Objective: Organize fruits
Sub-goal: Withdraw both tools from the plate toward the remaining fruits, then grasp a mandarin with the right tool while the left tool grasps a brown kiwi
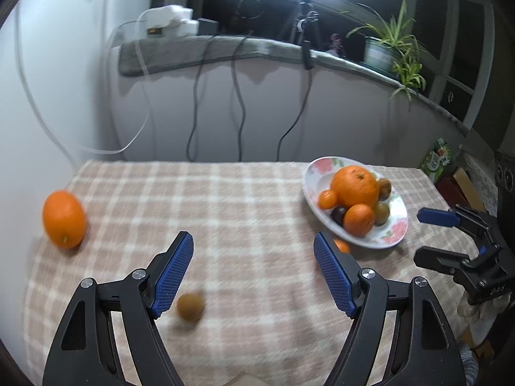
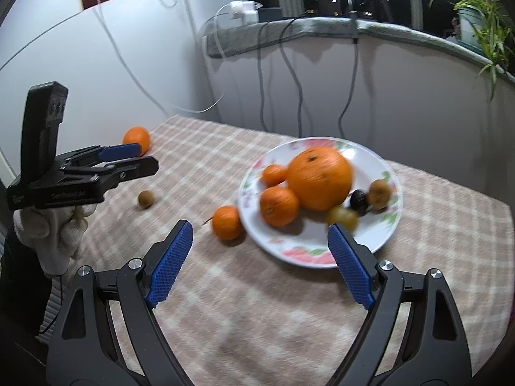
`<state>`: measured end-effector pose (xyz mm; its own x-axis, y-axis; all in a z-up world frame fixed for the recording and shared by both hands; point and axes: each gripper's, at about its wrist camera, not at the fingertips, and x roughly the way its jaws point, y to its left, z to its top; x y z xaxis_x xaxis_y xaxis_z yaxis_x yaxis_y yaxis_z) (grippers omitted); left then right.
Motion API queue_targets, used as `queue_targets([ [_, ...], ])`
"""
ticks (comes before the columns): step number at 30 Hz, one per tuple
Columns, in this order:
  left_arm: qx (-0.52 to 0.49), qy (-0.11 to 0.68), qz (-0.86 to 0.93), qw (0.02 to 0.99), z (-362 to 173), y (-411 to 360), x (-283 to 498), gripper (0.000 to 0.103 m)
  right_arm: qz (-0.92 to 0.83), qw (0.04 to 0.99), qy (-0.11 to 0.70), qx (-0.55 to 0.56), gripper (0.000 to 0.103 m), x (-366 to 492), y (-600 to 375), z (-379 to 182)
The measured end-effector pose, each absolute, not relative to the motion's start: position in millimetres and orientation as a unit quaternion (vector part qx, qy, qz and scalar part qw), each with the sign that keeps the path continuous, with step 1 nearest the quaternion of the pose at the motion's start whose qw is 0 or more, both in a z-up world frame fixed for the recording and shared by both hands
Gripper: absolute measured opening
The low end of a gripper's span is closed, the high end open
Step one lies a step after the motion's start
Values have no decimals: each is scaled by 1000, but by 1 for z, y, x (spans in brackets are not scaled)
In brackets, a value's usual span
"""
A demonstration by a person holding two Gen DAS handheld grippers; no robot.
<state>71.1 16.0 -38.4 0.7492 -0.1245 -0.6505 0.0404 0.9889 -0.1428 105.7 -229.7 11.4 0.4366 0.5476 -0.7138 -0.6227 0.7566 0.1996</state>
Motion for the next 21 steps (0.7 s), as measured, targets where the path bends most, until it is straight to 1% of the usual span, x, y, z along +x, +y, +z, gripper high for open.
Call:
queue_targets([
  [8,-81,367,-22,927,-56,44,46,77,364,826,430,-21,88,87,-210,-7],
  [15,-98,375,-24,921,-68,54,41,77,360,815,454,-2,88,93,-201,-25],
  [20,-109,386,-34,915,-81,55,44,74,355,809,469,11,88,100,-197,-35],
  [21,-111,388,-35,914,-83,56,44,71,353,808,471,14,88,102,-196,-37],
])
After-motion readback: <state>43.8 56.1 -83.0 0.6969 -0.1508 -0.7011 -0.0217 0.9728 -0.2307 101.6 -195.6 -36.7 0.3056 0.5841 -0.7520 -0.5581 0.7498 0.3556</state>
